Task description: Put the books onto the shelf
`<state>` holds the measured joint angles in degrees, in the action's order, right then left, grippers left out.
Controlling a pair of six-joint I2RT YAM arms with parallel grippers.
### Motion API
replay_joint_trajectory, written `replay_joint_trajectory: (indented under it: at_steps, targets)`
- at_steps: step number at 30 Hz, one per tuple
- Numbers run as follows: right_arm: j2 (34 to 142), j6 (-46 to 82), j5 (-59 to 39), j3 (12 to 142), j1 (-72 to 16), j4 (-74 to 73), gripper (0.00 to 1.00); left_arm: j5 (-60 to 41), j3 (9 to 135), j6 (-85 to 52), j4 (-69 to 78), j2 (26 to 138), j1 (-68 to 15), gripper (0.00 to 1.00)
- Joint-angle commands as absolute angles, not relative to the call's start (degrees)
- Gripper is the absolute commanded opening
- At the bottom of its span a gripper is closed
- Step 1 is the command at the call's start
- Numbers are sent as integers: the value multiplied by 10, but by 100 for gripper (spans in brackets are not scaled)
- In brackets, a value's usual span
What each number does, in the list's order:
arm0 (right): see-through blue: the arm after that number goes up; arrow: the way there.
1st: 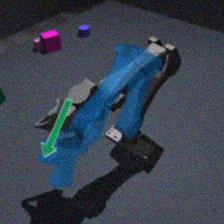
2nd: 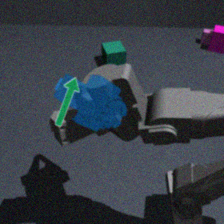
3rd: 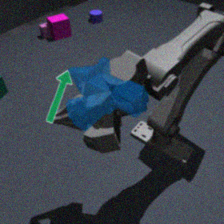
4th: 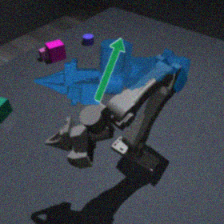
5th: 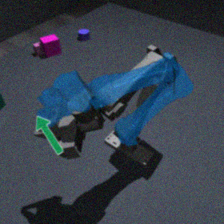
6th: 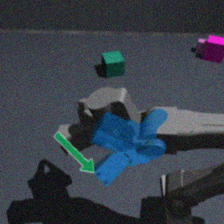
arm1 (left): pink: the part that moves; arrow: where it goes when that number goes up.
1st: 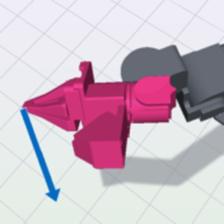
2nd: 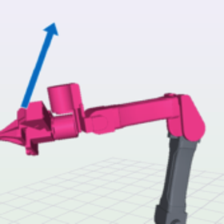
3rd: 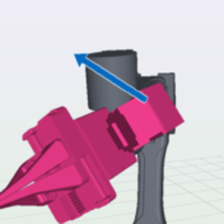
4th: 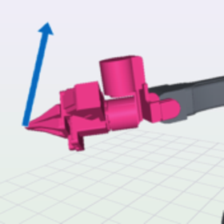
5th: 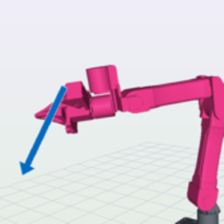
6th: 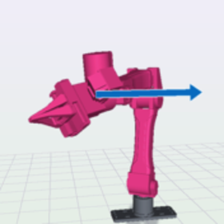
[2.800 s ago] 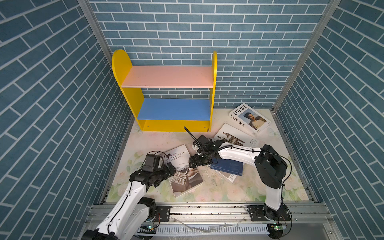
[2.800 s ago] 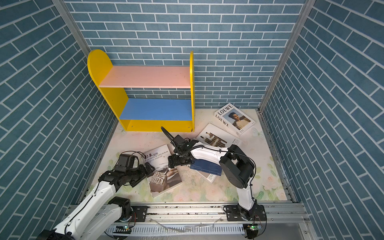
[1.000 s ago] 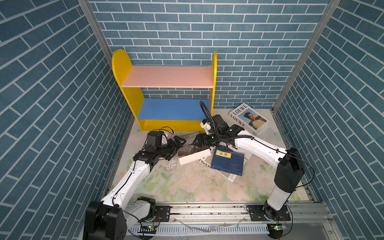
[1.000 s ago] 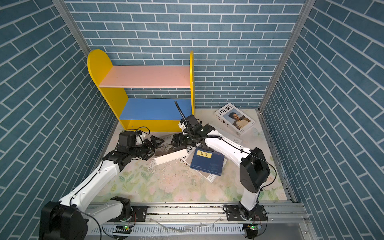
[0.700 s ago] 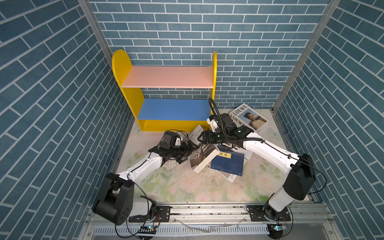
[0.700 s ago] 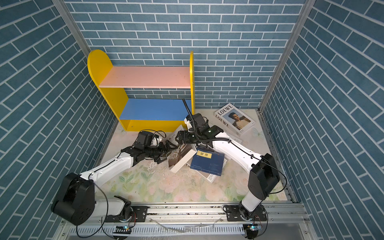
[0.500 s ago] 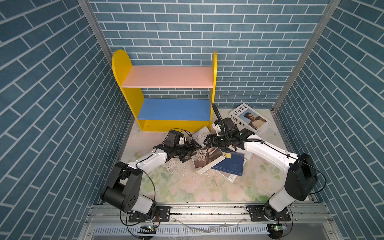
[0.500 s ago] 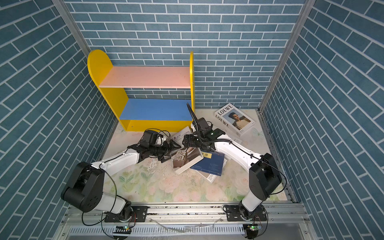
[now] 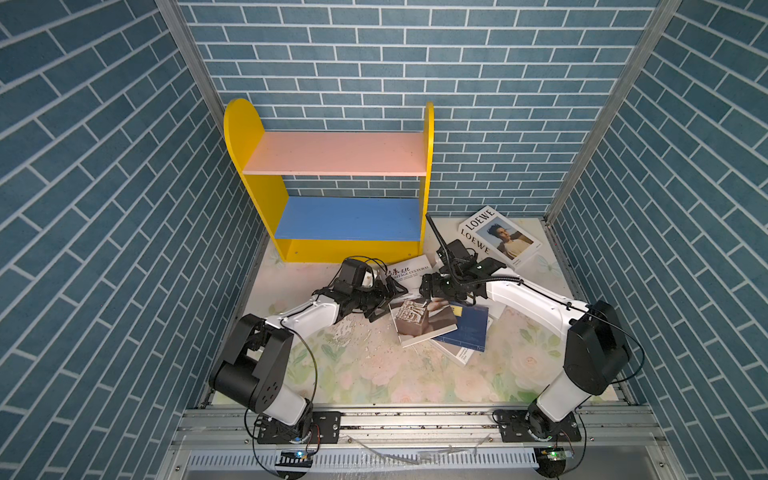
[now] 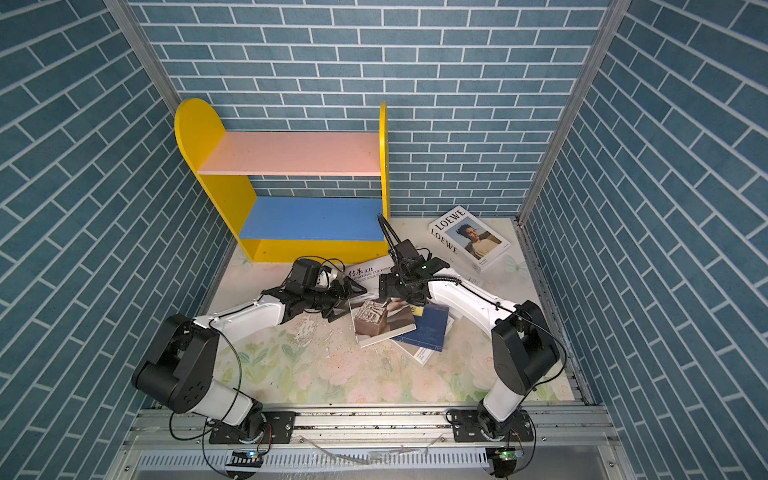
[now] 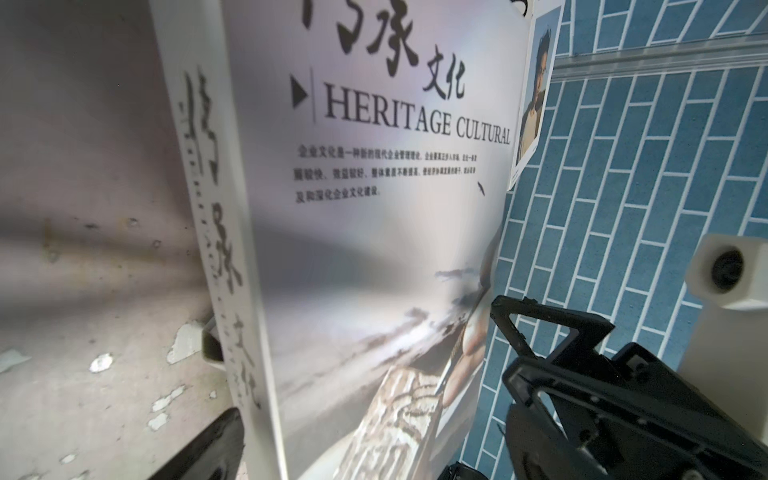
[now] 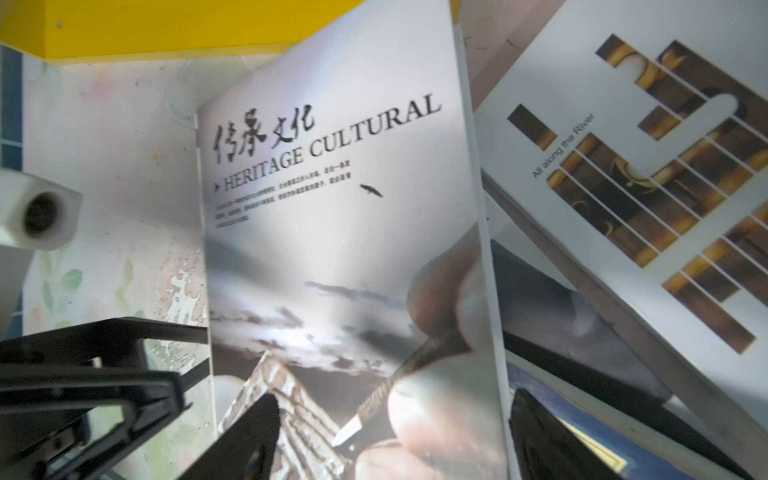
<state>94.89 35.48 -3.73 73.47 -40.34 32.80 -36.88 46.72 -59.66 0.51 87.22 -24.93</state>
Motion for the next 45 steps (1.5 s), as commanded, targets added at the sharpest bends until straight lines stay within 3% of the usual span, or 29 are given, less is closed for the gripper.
replay_joint_trajectory:
  at_steps: [1,12,27,36,45]
  targets:
    - [963,338,7,753,-404,368,87,-336,464,-574,-39,838,-245,100]
    - [983,332,9,737,-403,369,80,-358,405,-577,58,851,-229,99]
    - [993,332,-74,719,-403,317,74,-408,386,-619,343,961,-227,95]
    - [1005,345,-102,720,-404,288,74,-424,395,-613,376,934,-227,87]
    - [1007,361,-157,729,-403,226,74,-455,435,-556,263,851,-229,76]
